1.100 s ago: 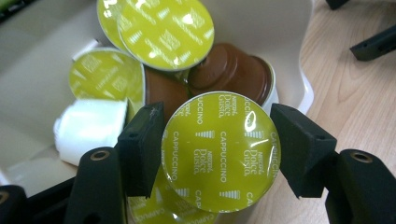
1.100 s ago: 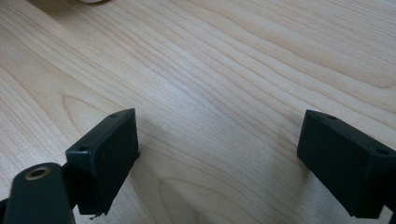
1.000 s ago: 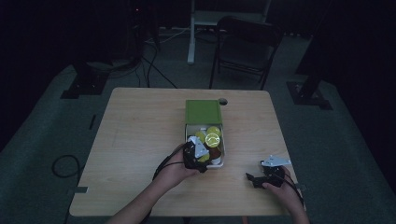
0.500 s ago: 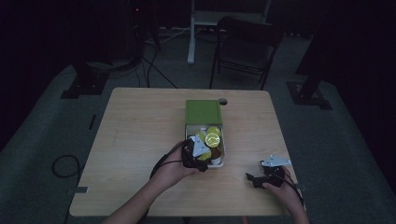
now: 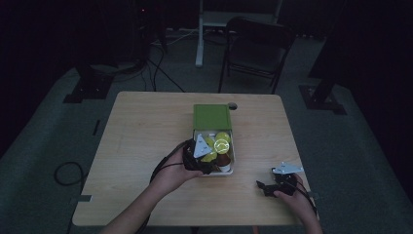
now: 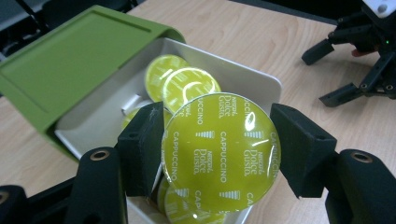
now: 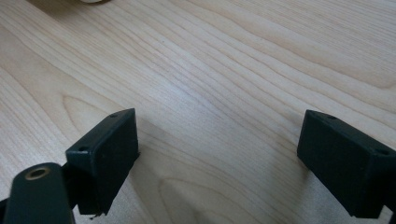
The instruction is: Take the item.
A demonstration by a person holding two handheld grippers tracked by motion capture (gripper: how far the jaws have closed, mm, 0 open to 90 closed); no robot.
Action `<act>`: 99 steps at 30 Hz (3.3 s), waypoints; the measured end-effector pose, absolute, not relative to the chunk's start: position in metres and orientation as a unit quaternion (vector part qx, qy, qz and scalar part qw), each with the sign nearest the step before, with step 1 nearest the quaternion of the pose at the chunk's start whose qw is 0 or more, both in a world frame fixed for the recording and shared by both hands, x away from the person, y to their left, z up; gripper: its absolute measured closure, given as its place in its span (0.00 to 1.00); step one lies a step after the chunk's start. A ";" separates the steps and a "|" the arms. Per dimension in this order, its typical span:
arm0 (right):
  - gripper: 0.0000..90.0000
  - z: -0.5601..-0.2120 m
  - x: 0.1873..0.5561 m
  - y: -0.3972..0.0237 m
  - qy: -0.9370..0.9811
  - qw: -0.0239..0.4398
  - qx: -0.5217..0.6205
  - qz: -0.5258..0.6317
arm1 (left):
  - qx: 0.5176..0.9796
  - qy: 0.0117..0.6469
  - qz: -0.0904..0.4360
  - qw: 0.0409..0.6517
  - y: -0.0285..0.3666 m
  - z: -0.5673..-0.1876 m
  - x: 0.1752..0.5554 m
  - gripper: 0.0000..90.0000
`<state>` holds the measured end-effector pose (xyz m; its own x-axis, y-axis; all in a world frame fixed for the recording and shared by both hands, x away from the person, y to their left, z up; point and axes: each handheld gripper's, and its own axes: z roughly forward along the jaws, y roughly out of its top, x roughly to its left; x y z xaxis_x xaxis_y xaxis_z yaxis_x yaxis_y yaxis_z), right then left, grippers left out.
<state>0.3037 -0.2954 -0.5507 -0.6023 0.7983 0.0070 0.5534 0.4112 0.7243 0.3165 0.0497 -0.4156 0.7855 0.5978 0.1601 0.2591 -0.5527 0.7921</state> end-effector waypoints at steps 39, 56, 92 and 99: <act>0.13 -0.551 0.304 -0.295 0.822 0.173 0.411 0.354 | 0.812 0.324 0.258 0.412 0.130 -0.396 0.323 0.43; 0.13 -0.551 0.304 -0.295 0.822 0.174 0.411 0.354 | 0.799 0.363 0.261 0.403 0.165 -0.416 0.324 0.43; 0.13 -0.551 0.303 -0.295 0.821 0.174 0.413 0.353 | 0.768 0.468 0.245 0.363 0.254 -0.485 0.311 0.43; 0.13 -0.551 0.303 -0.295 0.820 0.175 0.414 0.354 | 0.767 0.477 0.242 0.353 0.262 -0.496 0.308 0.43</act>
